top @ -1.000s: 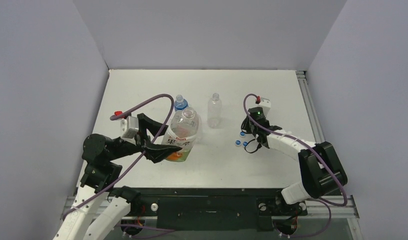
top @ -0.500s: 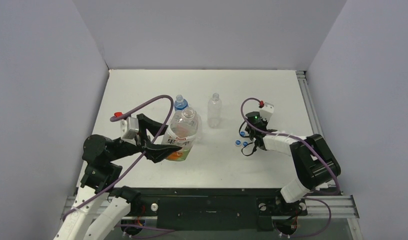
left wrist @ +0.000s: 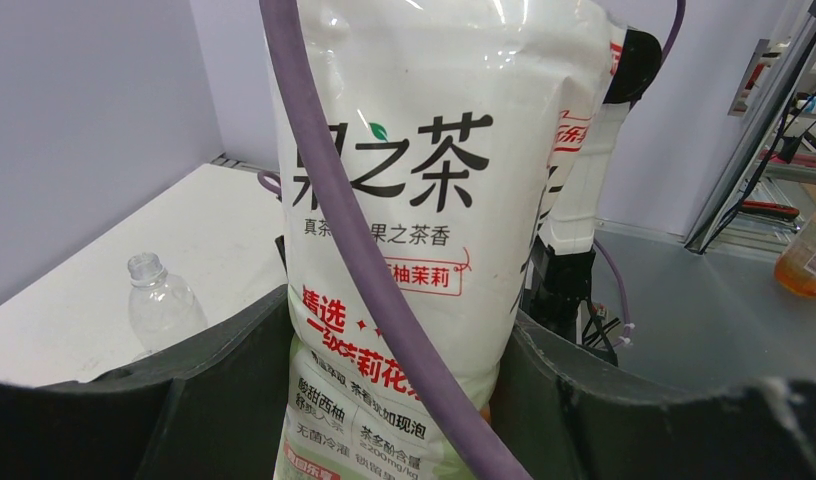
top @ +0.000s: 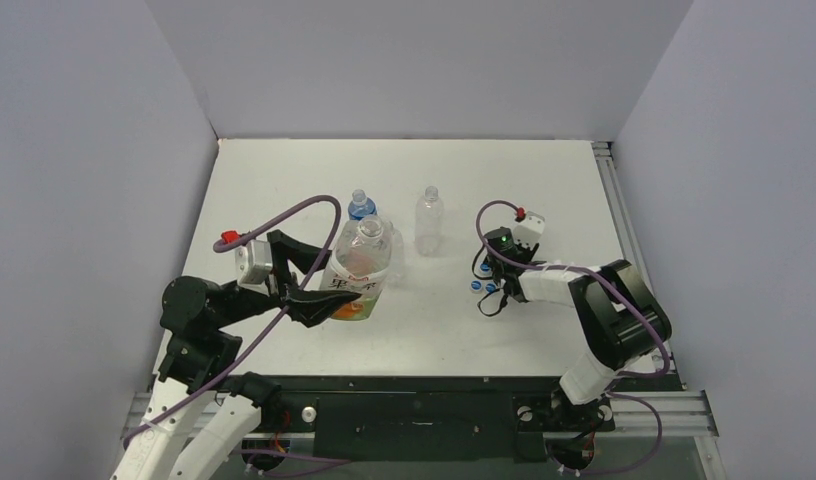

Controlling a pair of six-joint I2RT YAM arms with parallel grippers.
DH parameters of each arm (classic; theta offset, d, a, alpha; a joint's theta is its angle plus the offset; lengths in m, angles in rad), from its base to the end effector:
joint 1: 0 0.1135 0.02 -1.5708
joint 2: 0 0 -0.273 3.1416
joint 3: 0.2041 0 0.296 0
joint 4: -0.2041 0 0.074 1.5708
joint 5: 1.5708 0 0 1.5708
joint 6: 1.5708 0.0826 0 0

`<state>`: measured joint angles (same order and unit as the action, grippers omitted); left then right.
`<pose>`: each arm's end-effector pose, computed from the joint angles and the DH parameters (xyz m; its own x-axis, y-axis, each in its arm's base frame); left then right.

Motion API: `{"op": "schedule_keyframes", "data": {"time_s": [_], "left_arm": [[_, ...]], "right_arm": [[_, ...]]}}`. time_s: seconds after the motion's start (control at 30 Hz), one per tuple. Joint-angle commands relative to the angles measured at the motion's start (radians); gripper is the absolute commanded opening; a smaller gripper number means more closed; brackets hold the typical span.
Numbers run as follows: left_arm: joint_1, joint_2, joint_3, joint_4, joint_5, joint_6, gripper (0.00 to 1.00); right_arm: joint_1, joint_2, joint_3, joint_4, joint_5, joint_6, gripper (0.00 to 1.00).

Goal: Unscrew the bottle caps
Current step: Place the bottle cap at the center of the board, then place the plastic bottle at the center of the board.

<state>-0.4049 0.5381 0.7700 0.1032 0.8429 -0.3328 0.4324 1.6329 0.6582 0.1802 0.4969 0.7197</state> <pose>0.1372 -0.1259 0.4208 -0.0116 -0.2315 -0.9728 0.9589 0.2731 -0.0765 0.3361 0.1118 0.0752 -0.5301 0.3935 -0.7511 0.3781 0.9026 0.2061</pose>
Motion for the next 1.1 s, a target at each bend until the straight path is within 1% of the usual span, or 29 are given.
{"op": "schedule_keyframes", "data": {"time_s": [0.0, 0.07, 0.13, 0.23, 0.37, 0.43, 0.47, 0.5, 0.53, 0.6, 0.63, 0.67, 0.7, 0.73, 0.77, 0.8, 0.83, 0.87, 0.97, 1.07], "left_arm": [[0.000, -0.005, -0.005, 0.024, -0.063, 0.007, 0.00], [0.000, -0.006, -0.006, 0.024, -0.065, 0.005, 0.00], [0.000, -0.008, -0.010, 0.024, -0.066, 0.003, 0.00], [-0.001, -0.013, -0.014, 0.028, -0.070, -0.001, 0.00], [-0.001, -0.016, -0.019, 0.036, -0.083, -0.009, 0.00], [-0.001, -0.014, -0.021, 0.038, -0.085, -0.012, 0.00], [0.000, -0.013, -0.021, 0.039, -0.084, -0.012, 0.00], [-0.001, -0.006, -0.021, 0.039, -0.080, -0.012, 0.00], [-0.001, -0.005, -0.021, 0.040, -0.078, -0.012, 0.00], [-0.001, 0.001, -0.027, 0.045, -0.081, -0.012, 0.00], [-0.001, 0.000, -0.032, 0.052, -0.086, -0.014, 0.00], [0.000, -0.001, -0.035, 0.056, -0.094, -0.019, 0.00], [0.000, -0.003, -0.038, 0.057, -0.096, -0.021, 0.00], [-0.001, -0.004, -0.039, 0.058, -0.100, -0.021, 0.00], [0.000, -0.004, -0.041, 0.058, -0.103, -0.021, 0.00], [0.000, -0.004, -0.042, 0.057, -0.107, -0.021, 0.00], [0.000, -0.002, -0.043, 0.057, -0.109, -0.022, 0.00], [0.000, 0.000, -0.044, 0.059, -0.112, -0.023, 0.00], [0.000, 0.007, -0.047, 0.065, -0.110, -0.029, 0.00], [-0.002, 0.011, -0.051, 0.066, -0.105, -0.027, 0.00]], "right_arm": [[0.025, -0.032, 0.007, -0.011, 0.034, 0.024, 0.49], [0.038, -0.070, 0.020, -0.036, 0.046, 0.004, 0.56], [0.049, -0.115, 0.034, -0.067, 0.060, -0.014, 0.59], [0.052, -0.198, 0.053, -0.115, 0.074, -0.034, 0.60], [0.065, -0.390, 0.107, -0.187, 0.068, -0.098, 0.60], [0.112, -0.523, 0.210, -0.257, 0.063, -0.167, 0.59], [0.148, -0.548, 0.242, -0.274, 0.055, -0.212, 0.59], [0.164, -0.591, 0.306, -0.302, 0.010, -0.232, 0.59], [0.185, -0.608, 0.335, -0.308, -0.029, -0.264, 0.59], [0.202, -0.649, 0.406, -0.316, -0.244, -0.296, 0.60], [0.205, -0.669, 0.442, -0.309, -0.306, -0.308, 0.60], [0.208, -0.679, 0.459, -0.302, -0.431, -0.311, 0.60], [0.212, -0.693, 0.480, -0.272, -0.508, -0.308, 0.61], [0.214, -0.701, 0.486, -0.249, -0.637, -0.300, 0.62], [0.220, -0.712, 0.494, -0.183, -0.697, -0.271, 0.65], [0.224, -0.715, 0.496, -0.147, -0.797, -0.256, 0.67], [0.236, -0.714, 0.502, -0.076, -0.855, -0.222, 0.71], [0.247, -0.709, 0.514, -0.048, -0.905, -0.208, 0.72], [0.318, -0.659, 0.554, 0.030, -0.957, -0.190, 0.75], [0.393, -0.597, 0.624, 0.033, -0.987, -0.222, 0.76]]}}
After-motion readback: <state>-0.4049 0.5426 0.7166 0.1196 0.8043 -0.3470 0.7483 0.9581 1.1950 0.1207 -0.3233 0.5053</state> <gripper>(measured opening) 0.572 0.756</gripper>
